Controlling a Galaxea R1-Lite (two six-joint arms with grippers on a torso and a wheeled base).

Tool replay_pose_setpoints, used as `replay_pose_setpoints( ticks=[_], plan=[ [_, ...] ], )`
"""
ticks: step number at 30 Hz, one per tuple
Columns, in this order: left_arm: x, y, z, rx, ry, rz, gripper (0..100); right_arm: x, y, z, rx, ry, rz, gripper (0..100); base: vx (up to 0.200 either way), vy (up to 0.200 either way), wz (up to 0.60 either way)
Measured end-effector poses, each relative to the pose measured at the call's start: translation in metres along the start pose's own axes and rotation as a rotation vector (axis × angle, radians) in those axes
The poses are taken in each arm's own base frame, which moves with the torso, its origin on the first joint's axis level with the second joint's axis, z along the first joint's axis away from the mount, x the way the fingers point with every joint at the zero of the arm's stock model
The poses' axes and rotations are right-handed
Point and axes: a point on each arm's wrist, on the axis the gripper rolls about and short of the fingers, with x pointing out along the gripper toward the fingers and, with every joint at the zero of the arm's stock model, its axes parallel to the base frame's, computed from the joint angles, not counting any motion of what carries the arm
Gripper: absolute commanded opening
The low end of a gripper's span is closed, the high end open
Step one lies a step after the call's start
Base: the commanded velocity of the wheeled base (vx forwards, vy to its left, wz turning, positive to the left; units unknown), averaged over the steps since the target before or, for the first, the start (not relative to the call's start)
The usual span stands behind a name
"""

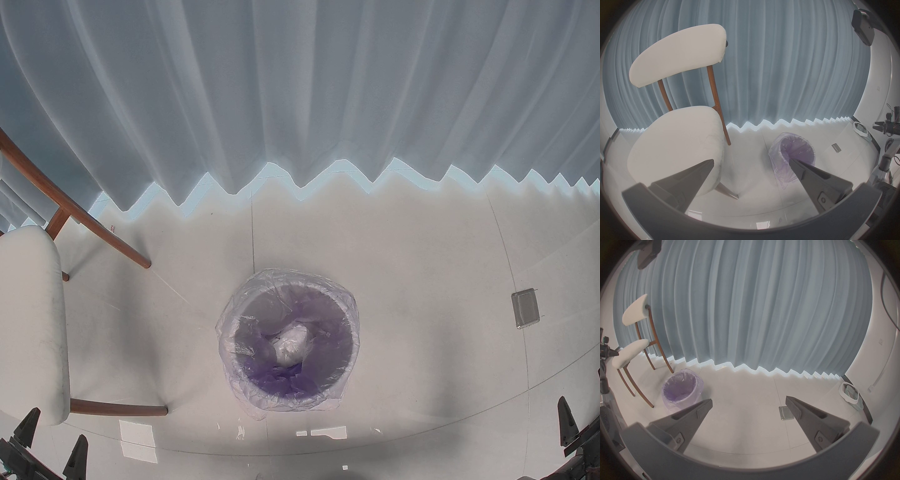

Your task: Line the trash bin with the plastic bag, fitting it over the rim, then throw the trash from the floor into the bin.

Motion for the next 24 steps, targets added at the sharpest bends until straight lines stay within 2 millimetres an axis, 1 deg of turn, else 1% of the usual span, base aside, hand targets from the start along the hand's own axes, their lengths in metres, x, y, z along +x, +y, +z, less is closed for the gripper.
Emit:
replay_pose_setpoints(
  ticks=[5, 11, 16, 20, 24],
  plan=[
    [0.0000, 0.0000, 0.0000, 0.000, 0.000, 0.002, 100, 0.0000, 0.0001, 0.0004, 0.039, -0.005, 0.007, 100, 0.000, 0.000, 0.00],
    [0.0000, 0.0000, 0.0000, 0.000, 0.000, 0.002, 100, -0.0001, 0.0017, 0.0003, 0.015, -0.019, 0.121, 100, 0.000, 0.000, 0.00],
    [0.0000, 0.0000, 0.0000, 0.000, 0.000, 0.002, 100, -0.0005, 0.0021, 0.0003, 0.003, -0.031, 0.176, 100, 0.000, 0.000, 0.00],
    [0.0000, 0.0000, 0.0000, 0.000, 0.000, 0.002, 100, -0.0035, 0.0013, -0.0009, -0.004, -0.073, 0.245, 100, 0.000, 0.000, 0.00],
    [0.0000, 0.0000, 0.0000, 0.000, 0.000, 0.002, 100, -0.0055, -0.0002, -0.0010, 0.032, -0.101, 0.251, 100, 0.000, 0.000, 0.00]
  ],
)
